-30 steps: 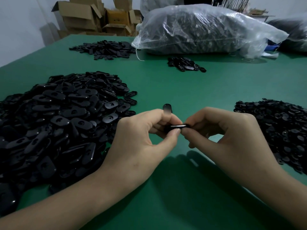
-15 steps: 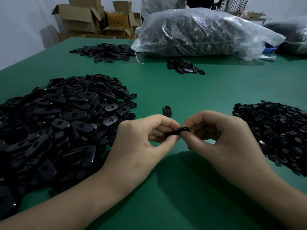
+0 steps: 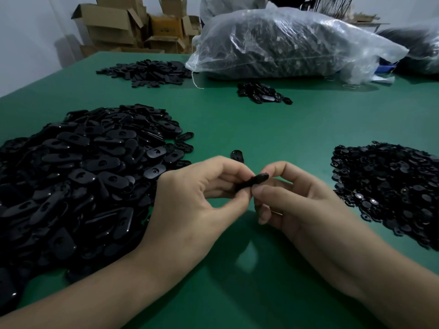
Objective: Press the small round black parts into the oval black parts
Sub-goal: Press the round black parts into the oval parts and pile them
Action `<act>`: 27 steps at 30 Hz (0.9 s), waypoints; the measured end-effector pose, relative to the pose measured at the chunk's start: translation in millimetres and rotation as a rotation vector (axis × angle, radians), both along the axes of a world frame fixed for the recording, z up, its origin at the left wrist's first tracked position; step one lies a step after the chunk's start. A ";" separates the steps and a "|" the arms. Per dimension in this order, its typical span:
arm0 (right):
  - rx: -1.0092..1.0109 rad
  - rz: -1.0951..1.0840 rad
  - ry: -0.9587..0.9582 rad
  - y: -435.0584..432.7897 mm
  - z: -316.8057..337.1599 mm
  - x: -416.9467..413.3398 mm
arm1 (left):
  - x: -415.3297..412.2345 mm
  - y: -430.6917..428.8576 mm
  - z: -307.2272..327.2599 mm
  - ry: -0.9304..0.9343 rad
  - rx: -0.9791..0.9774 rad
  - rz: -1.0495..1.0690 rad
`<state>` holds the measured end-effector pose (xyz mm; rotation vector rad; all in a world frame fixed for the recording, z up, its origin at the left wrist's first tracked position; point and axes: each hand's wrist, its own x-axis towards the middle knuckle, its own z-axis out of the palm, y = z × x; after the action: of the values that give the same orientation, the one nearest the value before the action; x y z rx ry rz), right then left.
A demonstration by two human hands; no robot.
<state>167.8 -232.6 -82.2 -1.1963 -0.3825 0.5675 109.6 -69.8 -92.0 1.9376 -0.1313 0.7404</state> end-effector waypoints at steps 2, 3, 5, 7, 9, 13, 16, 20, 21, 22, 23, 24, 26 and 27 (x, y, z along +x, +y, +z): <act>0.033 0.024 0.043 0.4 -0.3 0.4 | -0.1 -0.2 0.4 -0.014 -0.005 -0.004; 0.042 0.033 0.059 0.9 -0.3 0.4 | 0.0 -0.4 0.6 -0.021 -0.003 -0.004; 0.056 0.045 0.089 1.6 0.2 0.0 | -0.4 -0.9 1.1 -0.038 0.010 0.004; 0.064 0.049 0.110 2.0 0.5 -0.5 | -1.0 -1.0 1.3 -0.056 0.031 0.015; 0.071 0.056 0.118 2.3 0.4 -0.7 | -2.1 -1.0 1.7 -0.074 0.066 0.030; 0.096 0.057 0.123 2.7 -0.3 -0.3 | -1.8 -1.2 1.7 -0.085 0.080 0.048; 0.102 0.059 0.118 2.9 -1.4 0.5 | -1.2 -1.8 1.6 -0.088 0.080 0.056; 0.102 0.058 0.109 2.8 -2.1 0.6 | -2.1 -1.2 1.3 -0.101 0.102 0.065; 0.102 0.058 0.108 2.7 -2.0 0.6 | -2.2 -1.0 1.3 -0.107 0.114 0.068; 0.101 0.059 0.109 2.5 -1.9 0.5 | -2.6 -0.7 1.5 -0.115 0.130 0.070; 0.098 0.060 0.108 2.3 -1.7 0.4 | -2.8 -0.7 1.7 -0.126 0.152 0.071; 0.095 0.061 0.106 2.3 -1.5 0.7 | -3.0 -0.7 1.9 -0.140 0.175 0.072; 0.092 0.062 0.106 1.9 -0.9 0.7 | -3.2 -0.7 2.2 -0.166 0.214 0.071; 0.092 0.062 0.109 1.9 -0.8 0.9 | -3.2 -0.8 2.3 -0.173 0.225 0.071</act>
<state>168.6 -230.7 -83.0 -1.0635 -0.3503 0.6590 106.3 -70.5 -89.7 2.0968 -0.2625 0.9757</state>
